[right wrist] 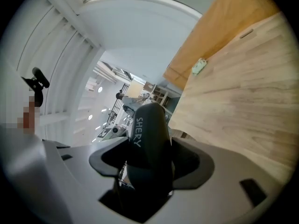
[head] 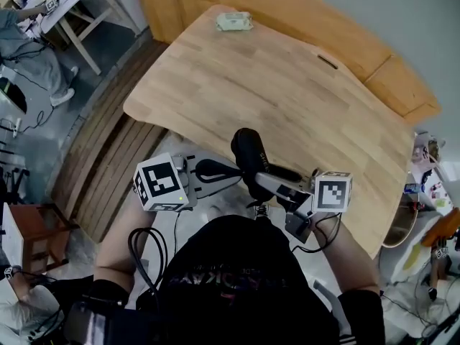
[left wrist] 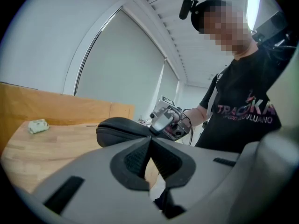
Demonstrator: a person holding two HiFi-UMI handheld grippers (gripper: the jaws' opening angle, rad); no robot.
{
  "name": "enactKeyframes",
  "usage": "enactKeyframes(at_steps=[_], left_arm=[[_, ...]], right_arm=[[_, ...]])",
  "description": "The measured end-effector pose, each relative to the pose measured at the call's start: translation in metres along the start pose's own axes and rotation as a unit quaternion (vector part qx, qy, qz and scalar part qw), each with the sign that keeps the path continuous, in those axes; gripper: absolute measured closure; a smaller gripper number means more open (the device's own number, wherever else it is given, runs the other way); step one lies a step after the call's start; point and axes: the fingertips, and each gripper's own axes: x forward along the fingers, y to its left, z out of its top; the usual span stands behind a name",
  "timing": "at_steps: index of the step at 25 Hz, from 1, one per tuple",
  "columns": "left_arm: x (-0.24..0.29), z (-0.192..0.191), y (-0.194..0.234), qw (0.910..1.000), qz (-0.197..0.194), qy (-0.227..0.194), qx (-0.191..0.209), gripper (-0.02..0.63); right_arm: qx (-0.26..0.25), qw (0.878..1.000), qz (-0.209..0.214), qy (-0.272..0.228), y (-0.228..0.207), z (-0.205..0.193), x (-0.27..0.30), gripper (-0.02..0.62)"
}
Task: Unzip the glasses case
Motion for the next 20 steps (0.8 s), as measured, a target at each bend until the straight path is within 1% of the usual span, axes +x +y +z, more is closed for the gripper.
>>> enactKeyframes(at_steps=[3, 10, 11, 14, 15, 20], left_arm=[[0.001, -0.004, 0.006, 0.9998, 0.016, 0.011, 0.005, 0.592], [0.006, -0.011, 0.018, 0.9973, 0.068, 0.023, 0.013, 0.592], [0.006, -0.012, 0.02, 0.9966, 0.077, 0.027, 0.015, 0.592], [0.008, -0.013, 0.026, 0.9924, 0.107, 0.052, 0.035, 0.592], [0.009, -0.014, 0.027, 0.9907, 0.114, 0.062, 0.04, 0.592], [0.017, -0.024, 0.022, 0.9861, 0.128, 0.093, 0.05, 0.592]], right_arm=[[0.051, 0.998, 0.008, -0.041, 0.002, 0.01, 0.007, 0.296], [0.086, 0.992, 0.0, -0.093, -0.006, 0.018, 0.016, 0.3], [0.089, 0.991, -0.007, -0.101, -0.009, 0.019, 0.016, 0.301], [0.081, 0.988, -0.067, -0.115, -0.029, 0.018, 0.013, 0.302], [0.078, 0.986, -0.08, -0.121, -0.033, 0.019, 0.012, 0.302], [0.061, 0.982, -0.108, -0.144, -0.042, 0.025, 0.007, 0.304]])
